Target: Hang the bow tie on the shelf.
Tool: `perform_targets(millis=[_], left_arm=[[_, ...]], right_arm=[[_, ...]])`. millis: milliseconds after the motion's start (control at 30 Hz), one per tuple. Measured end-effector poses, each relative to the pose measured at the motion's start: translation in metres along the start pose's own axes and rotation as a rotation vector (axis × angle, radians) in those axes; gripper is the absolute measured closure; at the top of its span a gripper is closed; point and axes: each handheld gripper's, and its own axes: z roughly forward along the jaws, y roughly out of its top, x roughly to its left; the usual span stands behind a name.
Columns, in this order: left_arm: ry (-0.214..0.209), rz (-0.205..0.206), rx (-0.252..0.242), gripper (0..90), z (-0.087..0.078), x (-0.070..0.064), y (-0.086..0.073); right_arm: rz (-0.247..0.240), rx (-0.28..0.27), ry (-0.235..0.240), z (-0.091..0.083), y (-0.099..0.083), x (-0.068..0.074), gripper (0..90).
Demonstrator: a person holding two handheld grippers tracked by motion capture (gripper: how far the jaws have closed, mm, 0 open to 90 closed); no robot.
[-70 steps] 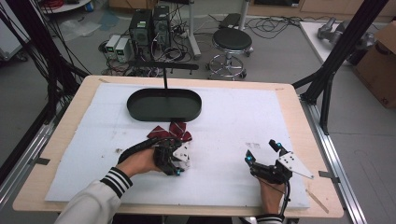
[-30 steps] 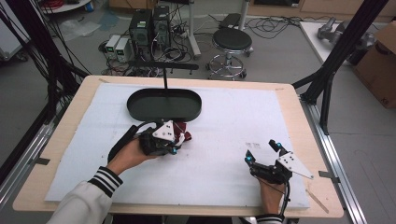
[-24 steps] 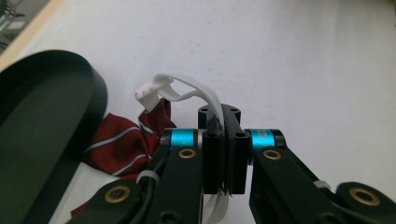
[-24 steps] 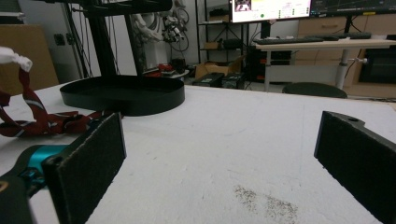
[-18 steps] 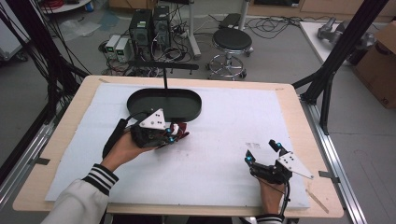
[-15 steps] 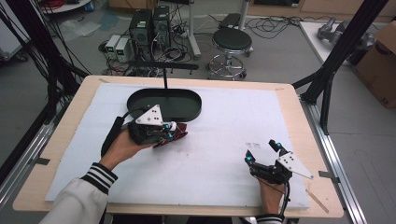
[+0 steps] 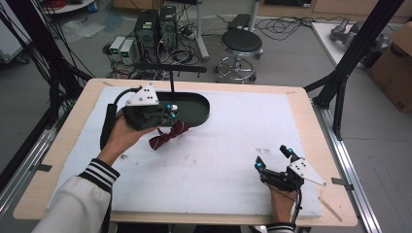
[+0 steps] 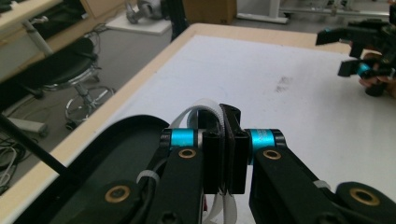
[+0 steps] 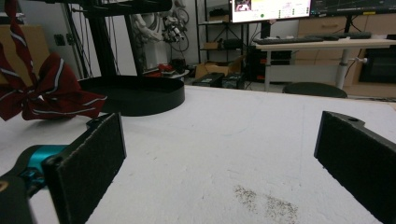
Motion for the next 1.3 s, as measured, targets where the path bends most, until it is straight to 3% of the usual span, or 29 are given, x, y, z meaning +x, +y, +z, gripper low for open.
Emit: perform_targets(millis=[333, 500, 900, 1300], left_arm=[[0.056, -0.018, -0.079, 87.4, -0.004, 0.031, 0.031], [0.076, -0.035, -0.091, 87.4, -0.003, 0.05, 0.039], [0.127, -0.086, -0.093, 87.4, 0.013, 0.102, 0.043], [0.167, -0.124, -0.076, 87.4, 0.034, 0.134, 0.035]], right_arm=[[0.002, 0.0, -0.001, 0.0, 0.0, 0.0, 1.0], [-0.006, -0.001, -0.003, 0.0, 0.0, 0.001, 1.0], [0.003, 0.001, -0.005, 0.0, 0.0, 0.0, 1.0], [0.002, 0.005, -0.006, 0.0, 0.0, 0.0, 1.0]])
